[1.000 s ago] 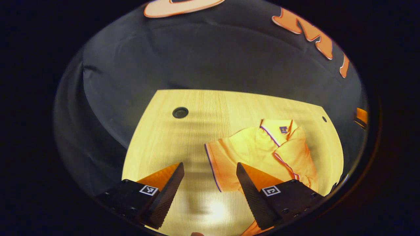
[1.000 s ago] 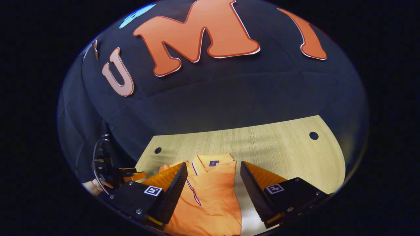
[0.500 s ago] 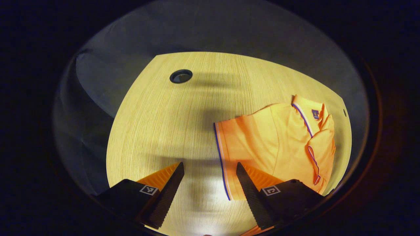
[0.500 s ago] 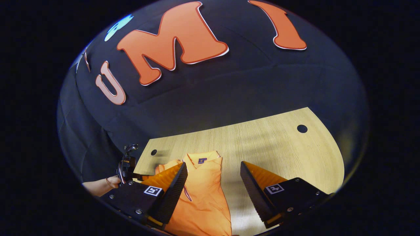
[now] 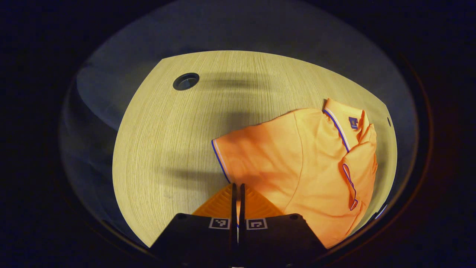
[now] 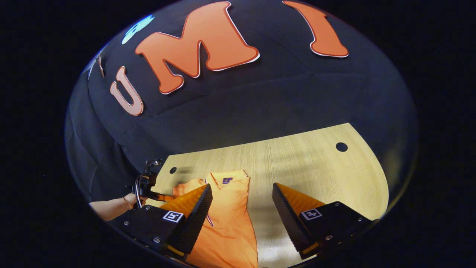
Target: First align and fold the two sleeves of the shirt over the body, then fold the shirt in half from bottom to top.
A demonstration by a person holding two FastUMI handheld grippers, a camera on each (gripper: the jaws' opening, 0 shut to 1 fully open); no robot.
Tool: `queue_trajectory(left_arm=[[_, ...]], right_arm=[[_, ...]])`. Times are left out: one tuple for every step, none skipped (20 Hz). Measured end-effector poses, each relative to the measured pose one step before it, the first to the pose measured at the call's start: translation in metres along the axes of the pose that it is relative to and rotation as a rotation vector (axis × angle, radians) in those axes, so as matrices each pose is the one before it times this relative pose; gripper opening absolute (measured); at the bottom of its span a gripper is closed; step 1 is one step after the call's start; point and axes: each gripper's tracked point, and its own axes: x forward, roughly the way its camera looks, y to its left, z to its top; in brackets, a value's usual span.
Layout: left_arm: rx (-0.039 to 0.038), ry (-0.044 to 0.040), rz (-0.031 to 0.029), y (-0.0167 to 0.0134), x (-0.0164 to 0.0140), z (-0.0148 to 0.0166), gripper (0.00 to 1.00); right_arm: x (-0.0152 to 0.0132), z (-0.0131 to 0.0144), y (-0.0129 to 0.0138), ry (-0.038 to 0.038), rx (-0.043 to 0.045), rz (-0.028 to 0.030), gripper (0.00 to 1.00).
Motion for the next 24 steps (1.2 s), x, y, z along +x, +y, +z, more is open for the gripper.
queue_trajectory(left_arm=[[0.00153, -0.02522, -0.00012, -0.00099, -0.00708, 0.00476, 0.01], [0.00320, -0.02311, -0.00221, -0.00077, -0.00964, 0.00393, 0.01], [0.00690, -0.01233, -0.00393, -0.00284, -0.01063, 0.00342, 0.01], [0.00658, -0.01037, -0.00287, -0.00458, -0.01185, 0.00285, 0.01], [0.00893, -0.02002, -0.01154, -0.00714, -0.01054, 0.00584, 0.01], [0.01892, -0.02231, -0.00800, -0.01060, -0.01463, 0.00610, 0.01], [0.02031, -0.02734, -0.02650, -0.01836, -0.01633, 0.00906, 0.01], [0.00995, -0.00913, -0.01840, -0.01298, -0.00687, 0.00471, 0.01], [0.01306, -0.00707, -0.01461, -0.01221, -0.00689, 0.00400, 0.01], [0.01884, -0.00398, -0.01034, -0.01190, -0.00595, 0.00376, 0.01], [0.01812, -0.00465, -0.01146, -0.01279, -0.00301, 0.00247, 0.01], [0.01374, -0.00280, -0.01348, -0.01293, -0.00230, 0.00281, 0.01], [0.00943, 0.00081, -0.01500, -0.01406, -0.00133, 0.00121, 0.01], [0.00848, 0.00336, -0.02070, -0.01790, 0.00070, 0.00103, 0.01], [0.00765, 0.00568, -0.01447, -0.01247, 0.00134, 0.00108, 0.01], [0.00701, 0.00536, -0.00981, -0.00912, 0.00126, 0.00022, 0.01], [0.00680, 0.00724, -0.00595, -0.00979, 0.00205, 0.00064, 0.01], [0.00604, 0.00700, -0.00767, -0.00965, 0.00321, -0.00023, 0.01], [0.00808, 0.00534, -0.00771, -0.00865, 0.00351, 0.00128, 0.01], [0.01614, 0.00914, -0.00653, -0.00969, 0.00567, -0.00037, 0.01], [0.01995, 0.00890, -0.00567, -0.00927, 0.00403, -0.00112, 0.01], [0.01650, 0.00790, -0.00449, -0.01360, 0.00742, -0.00063, 0.01], [0.00683, 0.00784, -0.00967, -0.01104, 0.00635, -0.00152, 0.01], [0.00724, 0.01125, -0.01298, -0.01300, 0.00496, -0.00141, 0.01]], right_arm=[[-0.00248, 0.00244, -0.00225, -0.00957, 0.00432, -0.00279, 0.99], [-0.00110, 0.00224, -0.00260, -0.01085, 0.00013, -0.00809, 0.99], [-0.00169, 0.00229, -0.00348, -0.01234, -0.00356, -0.00868, 0.99], [-0.00152, 0.00231, -0.00227, -0.00856, -0.00260, -0.00906, 0.98], [-0.00191, 0.00032, -0.00129, -0.00504, -0.00025, -0.00460, 0.98], [-0.00281, 0.00276, -0.00212, -0.01378, -0.00894, -0.01303, 0.99], [-0.00473, 0.00255, -0.00084, -0.01173, -0.01544, -0.00598, 0.98], [-0.00187, 0.00098, 0.00134, -0.00507, -0.00413, 0.00158, 0.98], [-0.00263, 0.00149, 0.00199, -0.00380, 0.00181, 0.00610, 0.99], [-0.00235, 0.00069, -0.00060, -0.00331, 0.00237, 0.00553, 0.99], [-0.00245, 0.00143, -0.00133, -0.00544, -0.00121, -0.00105, 0.99], [-0.00405, 0.00028, -0.00344, -0.00523, -0.00373, -0.00426, 0.99], [-0.00305, 0.00089, -0.00353, -0.00296, -0.00463, -0.00439, 0.99], [-0.00395, 0.00019, -0.00324, -0.00229, -0.00064, -0.00294, 0.99], [-0.00184, 0.00099, -0.00356, -0.00294, 0.00245, -0.00078, 0.99], [-0.00141, 0.00122, -0.00248, -0.00193, 0.00131, 0.00013, 0.99], [-0.00094, 0.00074, -0.00299, 0.00011, -0.00139, -0.00130, 0.99], [-0.00060, 0.00028, -0.00214, -0.00164, -0.00535, -0.00047, 0.98], [-0.00111, 0.00049, -0.00332, -0.00109, -0.00633, -0.00295, 0.99], [-0.00160, -0.00032, -0.00334, 0.00053, -0.00444, -0.00245, 0.99], [-0.00080, -0.00061, -0.00198, 0.00073, -0.00026, 0.00109, 0.99], [-0.00103, -0.00099, -0.00557, 0.00233, 0.00457, -0.00197, 0.99], [0.00072, -0.00166, -0.00423, 0.00404, 0.00229, -0.00573, 0.99], [-0.00044, -0.00250, -0.00608, 0.00734, 0.00485, -0.00693, 0.99]])
